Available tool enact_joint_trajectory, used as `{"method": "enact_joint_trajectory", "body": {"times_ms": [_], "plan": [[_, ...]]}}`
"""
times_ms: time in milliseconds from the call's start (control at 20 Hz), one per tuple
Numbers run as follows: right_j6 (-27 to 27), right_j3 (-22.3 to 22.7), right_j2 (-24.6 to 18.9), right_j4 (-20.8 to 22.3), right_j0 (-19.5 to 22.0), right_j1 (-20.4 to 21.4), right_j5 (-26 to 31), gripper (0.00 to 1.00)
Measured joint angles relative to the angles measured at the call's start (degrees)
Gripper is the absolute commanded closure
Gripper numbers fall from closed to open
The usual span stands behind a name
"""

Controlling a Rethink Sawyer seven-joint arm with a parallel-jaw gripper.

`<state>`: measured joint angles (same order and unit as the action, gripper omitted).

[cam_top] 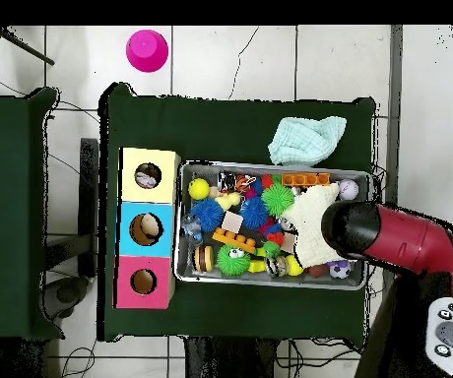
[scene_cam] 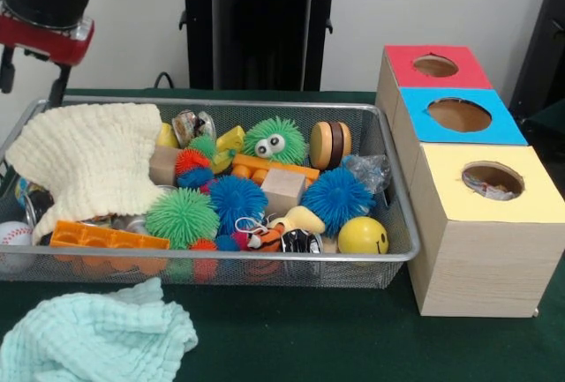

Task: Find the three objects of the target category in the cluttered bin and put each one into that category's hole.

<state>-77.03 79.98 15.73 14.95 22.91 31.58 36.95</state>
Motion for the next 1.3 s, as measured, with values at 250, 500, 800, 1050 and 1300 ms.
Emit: {"method": "enact_joint_trajectory", "body": {"times_ms": [250, 500, 800, 1050, 1300], "plan": [[0.0, -0.12, -3.13, 0.98, 3.53, -1.07, -2.49, 0.0], [0.0, -0.1, -6.0, 1.98, 6.41, -3.15, -5.14, 0.0], [0.0, 0.83, -9.96, 2.1, 9.04, -4.25, -5.2, 0.0], [0.0, 2.55, -13.85, 0.94, 12.63, -4.21, -5.16, 0.0], [0.0, 4.07, -16.76, 0.18, 15.92, -4.34, -5.12, 0.0]]}}
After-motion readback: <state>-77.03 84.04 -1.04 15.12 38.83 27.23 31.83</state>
